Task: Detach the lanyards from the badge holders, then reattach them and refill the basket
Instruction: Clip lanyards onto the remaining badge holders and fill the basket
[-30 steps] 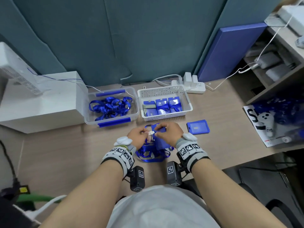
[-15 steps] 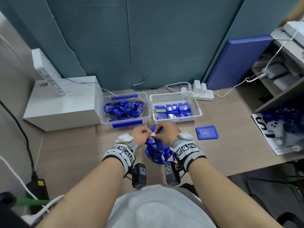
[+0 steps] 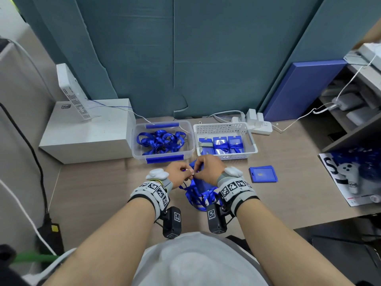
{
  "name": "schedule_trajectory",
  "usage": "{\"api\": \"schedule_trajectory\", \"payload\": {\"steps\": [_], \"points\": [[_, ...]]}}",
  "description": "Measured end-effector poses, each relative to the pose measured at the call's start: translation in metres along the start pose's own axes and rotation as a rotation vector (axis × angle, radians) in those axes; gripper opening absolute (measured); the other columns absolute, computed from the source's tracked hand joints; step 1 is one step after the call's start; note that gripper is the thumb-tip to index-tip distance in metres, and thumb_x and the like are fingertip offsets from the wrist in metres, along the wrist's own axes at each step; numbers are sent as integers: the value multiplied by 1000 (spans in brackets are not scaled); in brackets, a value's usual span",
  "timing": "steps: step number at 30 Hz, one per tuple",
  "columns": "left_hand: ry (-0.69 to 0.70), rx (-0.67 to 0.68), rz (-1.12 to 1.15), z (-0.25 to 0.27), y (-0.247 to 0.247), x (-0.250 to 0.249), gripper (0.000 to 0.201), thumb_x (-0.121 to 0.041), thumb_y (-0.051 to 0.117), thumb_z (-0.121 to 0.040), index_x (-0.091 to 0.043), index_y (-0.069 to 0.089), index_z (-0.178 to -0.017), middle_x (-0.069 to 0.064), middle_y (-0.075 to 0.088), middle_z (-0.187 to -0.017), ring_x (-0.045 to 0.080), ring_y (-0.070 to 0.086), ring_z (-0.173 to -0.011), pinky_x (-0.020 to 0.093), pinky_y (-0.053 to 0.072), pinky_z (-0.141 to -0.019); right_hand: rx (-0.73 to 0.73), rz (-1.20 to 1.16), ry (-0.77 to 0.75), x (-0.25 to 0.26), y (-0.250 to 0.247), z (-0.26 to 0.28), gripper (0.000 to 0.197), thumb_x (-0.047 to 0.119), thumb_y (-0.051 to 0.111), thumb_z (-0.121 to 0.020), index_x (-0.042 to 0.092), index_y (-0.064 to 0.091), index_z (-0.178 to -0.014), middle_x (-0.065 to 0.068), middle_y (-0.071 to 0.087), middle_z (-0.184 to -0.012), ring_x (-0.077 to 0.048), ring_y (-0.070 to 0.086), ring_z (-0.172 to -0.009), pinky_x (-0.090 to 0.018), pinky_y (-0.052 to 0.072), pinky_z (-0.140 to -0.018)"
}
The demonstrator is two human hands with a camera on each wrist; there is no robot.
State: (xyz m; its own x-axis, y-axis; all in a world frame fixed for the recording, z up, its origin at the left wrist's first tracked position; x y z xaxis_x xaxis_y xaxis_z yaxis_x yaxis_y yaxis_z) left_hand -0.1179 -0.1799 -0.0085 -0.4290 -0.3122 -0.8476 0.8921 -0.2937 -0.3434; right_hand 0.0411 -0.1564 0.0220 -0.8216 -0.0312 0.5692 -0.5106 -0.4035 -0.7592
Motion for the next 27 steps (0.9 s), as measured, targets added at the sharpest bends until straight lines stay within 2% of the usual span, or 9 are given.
{"api": "schedule_trajectory", "payload": {"steps": [4, 8, 12, 14, 17, 21, 23, 25, 27], "points": [[-17, -15, -21, -1, 0, -5, 14, -18, 63, -95, -17, 73, -84, 4, 75, -75, 20, 59, -67, 37, 52, -69, -12, 8, 23, 4, 0, -2, 18, 26, 87, -72, 20, 70, -70, 6, 71, -76, -14, 66, -74, -27, 52, -65], [-27, -30, -4, 0, 0, -10, 21, -17, 60, -97, -22, 72, -80, 2, 75, -73, 17, 64, -70, 46, 58, -79, -33, -29, 54, 0, -4, -3, 22, 27, 91, -68, 22, 70, -66, 8, 70, -73, -11, 66, -70, -26, 50, -62], [16, -64, -67, 1, -1, -11, 21, -23, 61, -97, -28, 71, -79, -3, 75, -70, 17, 71, -72, 40, 59, -80, -8, -83, 43, 3, -11, -1, 24, 31, 93, -66, 17, 75, -69, 3, 73, -75, -17, 68, -74, -31, 55, -67], [10, -54, -39, 0, -1, -10, 19, -22, 62, -96, -26, 73, -81, -3, 76, -73, 19, 74, -75, 42, 61, -81, -15, -80, 45, 4, -11, -1, 23, 31, 93, -67, 16, 75, -69, 2, 73, -75, -19, 68, -75, -33, 56, -69], [-14, -30, 46, -3, 0, -11, 18, -13, 62, -97, -17, 74, -83, 4, 78, -79, 21, 76, -78, 46, 59, -88, -22, -65, 51, 3, -10, -1, 19, 26, 90, -73, 15, 75, -70, 3, 73, -75, -20, 69, -76, -32, 55, -69], [-51, 0, 103, -5, 2, -8, 20, -15, 57, -100, -12, 73, -88, 10, 77, -80, 36, 74, -85, 52, 55, -92, -31, -85, 26, 3, -9, 2, 18, 22, 89, -74, 13, 74, -69, 1, 72, -76, -21, 68, -75, -36, 57, -71], [-70, 2, 135, -6, 3, -8, 21, -16, 55, -102, -8, 73, -92, 13, 77, -81, 41, 73, -88, 50, 55, -88, -45, -103, 14, 3, -8, 3, 18, 21, 88, -76, 11, 74, -71, -1, 72, -78, -20, 67, -75, -37, 56, -71], [-81, -8, 156, -6, 4, -9, 22, -15, 54, -102, -5, 71, -94, 15, 77, -84, 35, 74, -83, 40, 55, -78, -53, -107, 10, 3, -8, 5, 16, 20, 86, -77, 10, 74, -73, -3, 72, -80, -17, 64, -74, -36, 54, -72], [-89, -9, 179, -6, 6, -9, 20, -12, 53, -102, -3, 70, -95, 20, 76, -90, 29, 74, -78, 30, 56, -74, -50, -115, 7, 1, -7, 7, 16, 19, 85, -79, 9, 74, -75, -3, 71, -82, -13, 60, -74, -32, 51, -75]]}}
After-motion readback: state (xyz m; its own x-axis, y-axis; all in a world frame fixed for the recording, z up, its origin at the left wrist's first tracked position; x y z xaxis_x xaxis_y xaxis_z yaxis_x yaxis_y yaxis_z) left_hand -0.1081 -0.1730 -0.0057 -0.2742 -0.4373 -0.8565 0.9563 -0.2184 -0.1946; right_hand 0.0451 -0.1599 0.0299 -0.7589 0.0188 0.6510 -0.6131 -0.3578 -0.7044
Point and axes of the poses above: each hand's wrist, its own z-axis away from the middle knuckle, its own y-axis out of the palm, x = y × z, the point moved 2 cm from there along -z, towards the middle knuckle
